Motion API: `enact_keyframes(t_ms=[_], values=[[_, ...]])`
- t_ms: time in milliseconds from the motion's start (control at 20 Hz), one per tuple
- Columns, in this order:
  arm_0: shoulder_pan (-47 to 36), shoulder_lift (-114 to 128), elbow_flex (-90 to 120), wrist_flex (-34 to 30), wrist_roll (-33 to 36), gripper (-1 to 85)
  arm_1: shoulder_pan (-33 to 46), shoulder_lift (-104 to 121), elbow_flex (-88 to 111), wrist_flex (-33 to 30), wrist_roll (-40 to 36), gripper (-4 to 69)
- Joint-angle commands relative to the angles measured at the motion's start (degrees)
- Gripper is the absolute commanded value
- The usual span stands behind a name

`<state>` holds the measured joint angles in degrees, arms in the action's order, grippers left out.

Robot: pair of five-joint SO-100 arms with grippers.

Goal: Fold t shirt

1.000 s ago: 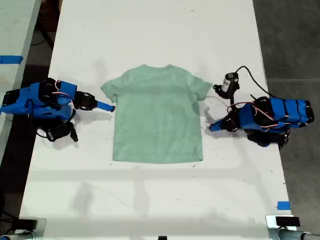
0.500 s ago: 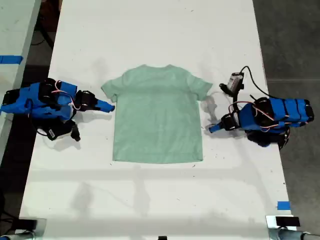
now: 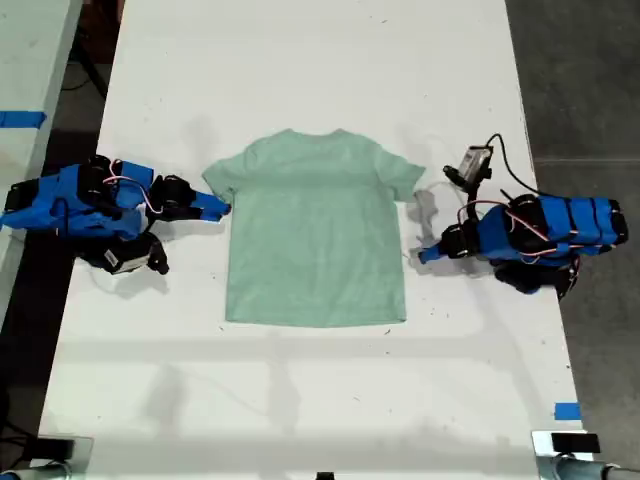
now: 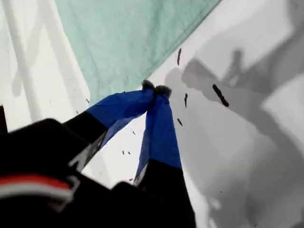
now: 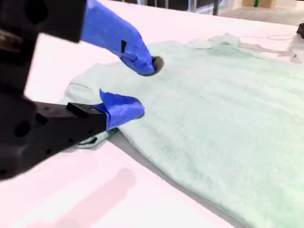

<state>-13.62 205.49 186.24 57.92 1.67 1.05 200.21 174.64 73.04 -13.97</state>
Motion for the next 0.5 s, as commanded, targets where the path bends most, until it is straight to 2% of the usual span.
enact_keyframes(t_ms=[0, 100, 200, 300, 450], values=[[0.0, 0.4, 2.2, -0.1, 8.4, -0.2, 5.0, -0.6, 0.5, -2.4, -0.8, 10.9], [0.6, 0.4, 2.2, -0.1, 8.4, -0.2, 9.4, -1.0, -3.1, 3.4, -1.8, 11.2], [1.8, 0.4, 2.2, -0.1, 8.5, -0.2, 13.0, -1.0, -6.2, 6.1, -4.0, 12.7], [-1.7, 0.4, 2.2, -0.1, 11.4, -0.2, 19.1, -9.6, -12.7, 5.0, -9.1, 15.5], [-2.4, -0.1, 2.2, 0.2, 12.7, 0.5, 28.3, -42.9, -32.0, 1.5, -17.9, 22.8]])
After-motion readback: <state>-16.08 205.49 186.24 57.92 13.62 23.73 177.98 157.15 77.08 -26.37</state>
